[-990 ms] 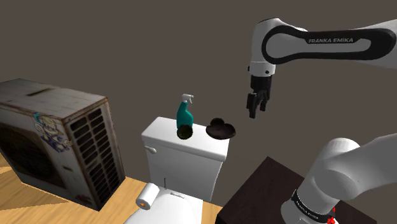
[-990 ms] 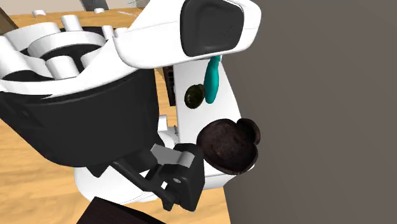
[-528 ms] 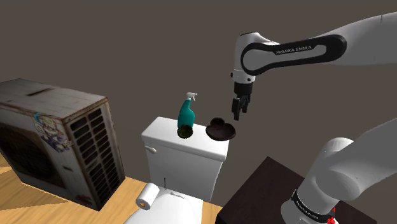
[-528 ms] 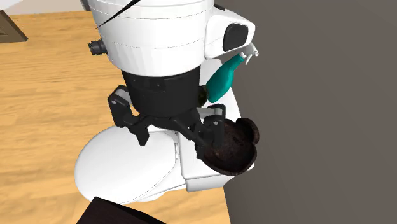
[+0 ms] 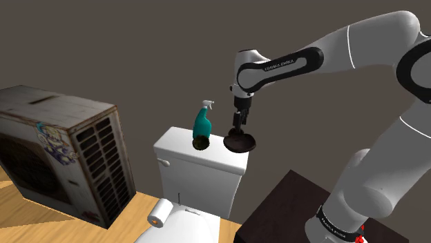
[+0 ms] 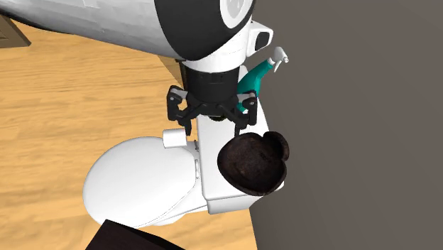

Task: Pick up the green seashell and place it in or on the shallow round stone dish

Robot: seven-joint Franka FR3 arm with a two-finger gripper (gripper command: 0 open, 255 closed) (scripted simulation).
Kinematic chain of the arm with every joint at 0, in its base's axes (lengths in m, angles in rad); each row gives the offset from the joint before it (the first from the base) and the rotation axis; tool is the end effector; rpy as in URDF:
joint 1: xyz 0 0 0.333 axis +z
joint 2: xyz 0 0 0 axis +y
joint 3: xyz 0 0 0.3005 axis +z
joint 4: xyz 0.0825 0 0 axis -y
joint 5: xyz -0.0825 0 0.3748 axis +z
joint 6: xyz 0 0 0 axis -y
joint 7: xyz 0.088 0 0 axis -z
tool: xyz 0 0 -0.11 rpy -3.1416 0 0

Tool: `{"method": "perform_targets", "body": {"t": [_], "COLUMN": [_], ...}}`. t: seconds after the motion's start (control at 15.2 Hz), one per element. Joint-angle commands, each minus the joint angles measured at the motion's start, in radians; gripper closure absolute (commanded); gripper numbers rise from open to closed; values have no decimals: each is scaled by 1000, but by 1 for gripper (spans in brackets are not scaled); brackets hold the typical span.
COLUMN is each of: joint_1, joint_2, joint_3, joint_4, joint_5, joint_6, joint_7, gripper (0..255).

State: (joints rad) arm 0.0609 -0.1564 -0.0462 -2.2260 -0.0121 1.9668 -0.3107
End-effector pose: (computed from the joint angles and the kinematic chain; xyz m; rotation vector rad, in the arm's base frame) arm 0.4795 0.0059 0.4173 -3.0832 -0.5159 0.1601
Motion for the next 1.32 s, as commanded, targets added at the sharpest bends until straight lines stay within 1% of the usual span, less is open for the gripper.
{"method": "perform_targets", "body": {"t": [0.0,0.4,0.79,0.86,1.25], "joint_1": [8,24,37,38,39], "joint_2": [73,282,490,505,542], "joint_3": [2,18,47,50,50], "joint_4": [48,203,397,412,382], "joint_5": [5,19,23,23,23], "joint_6": [37,125,172,174,242], "joint_7": [-38,-141,-231,-237,-237], "gripper": [0,0,0,0,0]}}
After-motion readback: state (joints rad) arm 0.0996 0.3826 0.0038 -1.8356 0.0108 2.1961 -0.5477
